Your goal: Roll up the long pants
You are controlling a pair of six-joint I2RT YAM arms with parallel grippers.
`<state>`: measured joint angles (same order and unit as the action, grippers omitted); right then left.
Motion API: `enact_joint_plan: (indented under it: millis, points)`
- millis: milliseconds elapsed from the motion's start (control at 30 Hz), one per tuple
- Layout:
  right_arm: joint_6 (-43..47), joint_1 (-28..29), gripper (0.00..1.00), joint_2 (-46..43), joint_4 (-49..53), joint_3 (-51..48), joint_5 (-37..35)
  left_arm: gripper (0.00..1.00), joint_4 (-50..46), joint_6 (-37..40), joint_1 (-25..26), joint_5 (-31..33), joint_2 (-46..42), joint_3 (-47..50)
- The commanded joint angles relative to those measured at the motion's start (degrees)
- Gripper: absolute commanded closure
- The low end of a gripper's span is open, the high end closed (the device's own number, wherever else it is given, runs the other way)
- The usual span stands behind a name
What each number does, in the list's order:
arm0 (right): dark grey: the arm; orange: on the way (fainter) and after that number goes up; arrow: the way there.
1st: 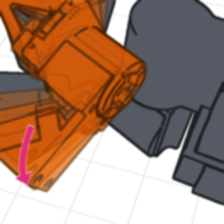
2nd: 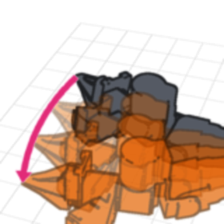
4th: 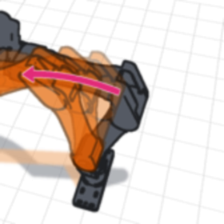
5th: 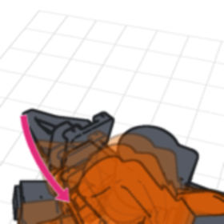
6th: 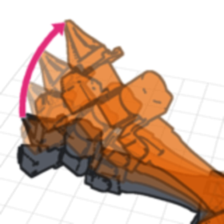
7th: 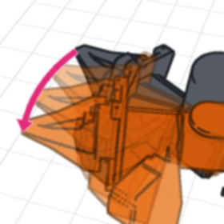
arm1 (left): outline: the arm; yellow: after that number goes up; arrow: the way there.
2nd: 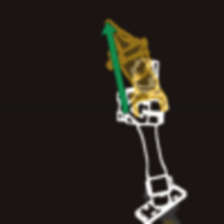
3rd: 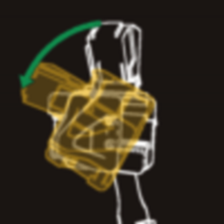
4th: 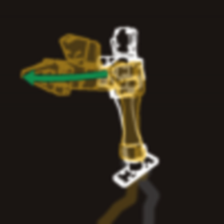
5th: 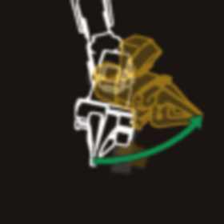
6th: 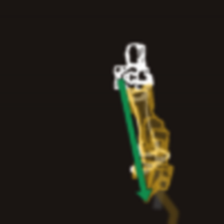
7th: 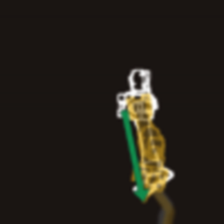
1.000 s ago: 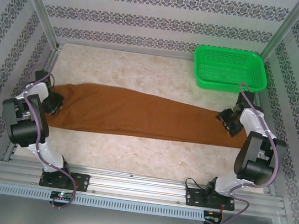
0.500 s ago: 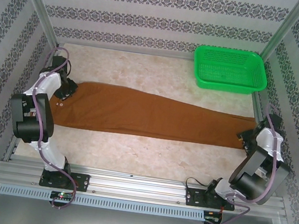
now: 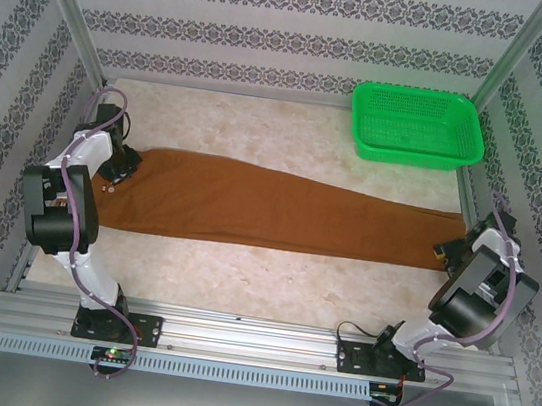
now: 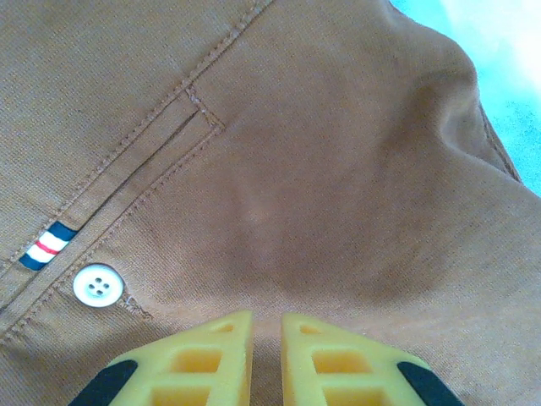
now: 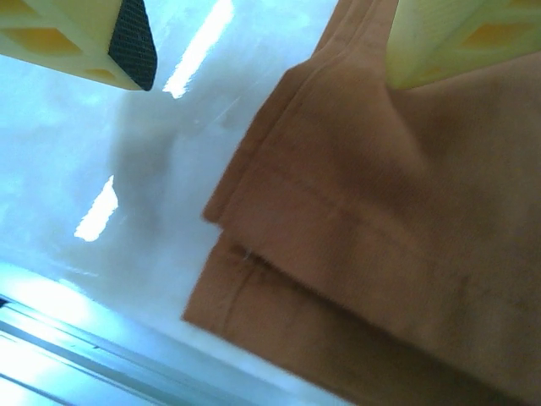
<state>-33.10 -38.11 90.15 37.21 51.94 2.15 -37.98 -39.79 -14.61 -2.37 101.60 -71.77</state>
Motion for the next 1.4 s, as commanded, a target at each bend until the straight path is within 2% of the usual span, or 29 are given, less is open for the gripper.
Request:
enact_joint_plan:
  millis: [0,367,500,533,600,633,733,900,1067,1233,1367]
  points:
    - [-0.79,-1.50,0.26,1.37,-0.36,2.31,-2.21,0.84,-1.58,1.21,0.37,0.20,1.46,-1.17]
    - [-1.67,-1.83,0.26,13.90,-1.83,10.44,-5.11,0.87,-2.29,1.64,0.55,-0.47,3.68,-3.11]
    - [-1.63,-1.71,0.32,17.13,-3.01,10.81,-3.02,0.87,-2.44,1.98,0.56,0.39,3.42,-2.78]
    - [-1.27,-1.61,0.42,17.75,-3.81,10.66,-2.23,0.87,-2.45,2.04,0.55,0.23,3.34,-2.77]
    - [-1.02,-1.62,0.93,18.39,-4.91,10.24,-1.62,0.87,-2.33,2.07,0.55,0.25,3.37,-2.59]
    - [-0.79,-1.64,1.00,18.12,-5.08,10.24,-1.35,0.88,-2.24,2.13,0.55,0.23,3.38,-2.46]
    - [-0.17,0.24,1.00,13.54,-4.69,9.39,-3.79,0.89,-1.25,2.10,0.55,-0.79,2.52,-1.49]
    - [0.25,8.94,1.00,-0.63,-1.96,10.75,-9.74,0.90,1.34,1.42,1.86,-4.05,-0.05,0.56]
    - [0.57,22.48,1.00,-9.38,0.76,15.76,-10.22,0.88,0.35,1.14,4.73,0.08,-3.53,1.33]
    - [-1.08,39.60,1.00,-11.03,2.59,20.01,-9.32,0.58,5.53,0.16,5.90,0.48,-10.51,6.63]
    - [-2.81,53.22,1.00,-7.37,2.30,24.35,-6.95,0.45,7.41,2.20,6.00,1.36,-15.59,8.21]
